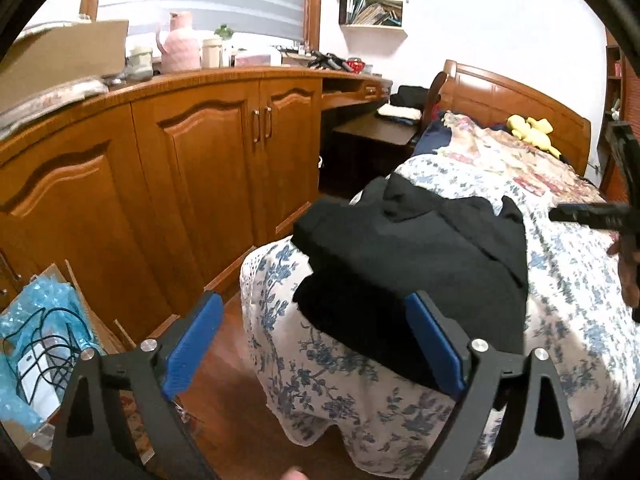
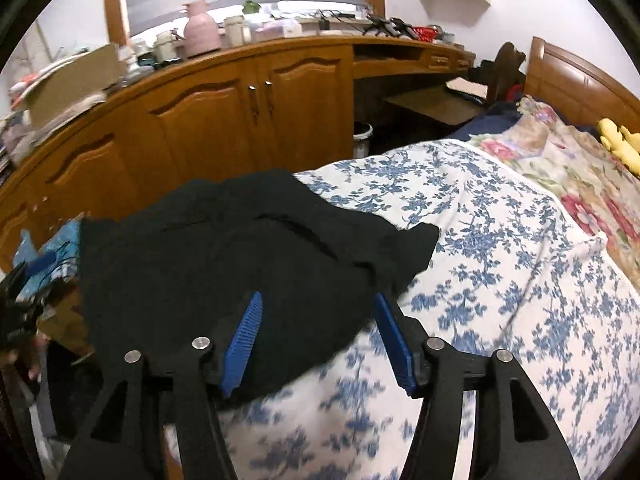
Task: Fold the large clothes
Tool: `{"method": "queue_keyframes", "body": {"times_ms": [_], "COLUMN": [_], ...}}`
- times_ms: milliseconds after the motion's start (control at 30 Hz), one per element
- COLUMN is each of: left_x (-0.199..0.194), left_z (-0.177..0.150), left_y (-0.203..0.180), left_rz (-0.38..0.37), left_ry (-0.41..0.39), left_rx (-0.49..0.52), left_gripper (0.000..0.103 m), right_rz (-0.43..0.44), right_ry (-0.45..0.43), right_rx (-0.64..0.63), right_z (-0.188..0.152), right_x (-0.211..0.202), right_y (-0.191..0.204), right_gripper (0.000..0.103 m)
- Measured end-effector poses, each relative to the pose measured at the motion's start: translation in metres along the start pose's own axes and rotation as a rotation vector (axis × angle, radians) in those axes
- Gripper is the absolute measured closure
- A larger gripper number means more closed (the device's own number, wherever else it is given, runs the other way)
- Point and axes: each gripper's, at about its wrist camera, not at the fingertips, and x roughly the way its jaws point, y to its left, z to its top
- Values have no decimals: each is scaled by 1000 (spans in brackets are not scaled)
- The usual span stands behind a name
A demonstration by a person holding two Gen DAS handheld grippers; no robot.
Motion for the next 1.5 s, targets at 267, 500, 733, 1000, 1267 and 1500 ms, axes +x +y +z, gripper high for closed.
{"method": "queue_keyframes", "body": {"times_ms": [267, 500, 733, 1000, 1267, 1500], "left_x": [-46, -83, -106, -139, -173, -217], "left_z": [22, 34, 36, 16, -16, -46], "left_y": [-51, -120, -195, -290, -367, -409], "left_rz": [-17, -106, -210, -361, -484, -561], "left_ry": [-95, -165, -171, -143, -113, -123], "left_rx": [66, 111, 164, 225, 287, 342], "left_gripper": [9, 9, 9, 9, 9, 9], "right_rz": [15, -23, -96, -206, -348, -446], "right_ry": [-82, -136, -198, -266, -296, -364], "right_rx": [-32, 8, 61, 169, 291, 384], "right_z": [-42, -83, -126, -191, -259, -299], "right_x": [-71, -138, -206, -273, -326, -382], "right_y": [3, -9, -29, -41, -38, -18], "right_gripper": [41, 40, 28, 27, 27, 27]}}
